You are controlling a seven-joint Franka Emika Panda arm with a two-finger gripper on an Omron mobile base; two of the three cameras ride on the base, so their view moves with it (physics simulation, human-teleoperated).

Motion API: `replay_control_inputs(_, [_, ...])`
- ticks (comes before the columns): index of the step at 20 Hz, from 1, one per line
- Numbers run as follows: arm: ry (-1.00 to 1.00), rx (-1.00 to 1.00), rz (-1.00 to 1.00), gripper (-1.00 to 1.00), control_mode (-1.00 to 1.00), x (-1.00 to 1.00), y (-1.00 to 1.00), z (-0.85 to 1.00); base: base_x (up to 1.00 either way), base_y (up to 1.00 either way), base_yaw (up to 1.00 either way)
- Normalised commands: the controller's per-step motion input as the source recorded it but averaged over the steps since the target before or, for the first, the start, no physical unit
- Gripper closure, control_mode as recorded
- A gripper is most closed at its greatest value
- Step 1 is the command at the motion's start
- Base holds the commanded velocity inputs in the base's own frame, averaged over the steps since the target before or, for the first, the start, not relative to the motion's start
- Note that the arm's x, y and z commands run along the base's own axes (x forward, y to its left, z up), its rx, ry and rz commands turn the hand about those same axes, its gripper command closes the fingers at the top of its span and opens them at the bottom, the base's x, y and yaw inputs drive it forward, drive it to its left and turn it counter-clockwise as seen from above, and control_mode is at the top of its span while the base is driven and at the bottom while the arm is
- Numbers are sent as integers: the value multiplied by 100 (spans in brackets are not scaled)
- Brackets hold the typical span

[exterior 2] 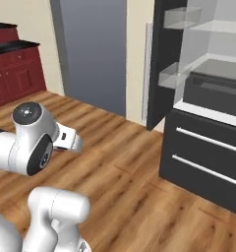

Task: Place one onion and one steak in each tupperware on the nearby counter, to pack two identical lunches.

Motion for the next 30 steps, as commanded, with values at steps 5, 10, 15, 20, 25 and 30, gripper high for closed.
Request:
replay_control_inputs(5, [0, 0, 0, 100, 100, 0, 0, 0, -100, -2, 34])
replay_control_inputs(10, [0, 0, 0, 100, 100, 0, 0, 0, -100, 10, 45])
replay_control_inputs(15, [0, 0, 0, 100, 100, 0, 0, 0, -100, 48, 52])
replay_control_inputs(20, [0, 0, 0, 100, 100, 0, 0, 0, -59, 57, 55])
replay_control_inputs(25, [0, 0, 0, 100, 100, 0, 0, 0, 16, 36, 48])
replay_control_inputs(30, [0, 0, 0, 100, 100, 0, 0, 0, 57, 13, 36])
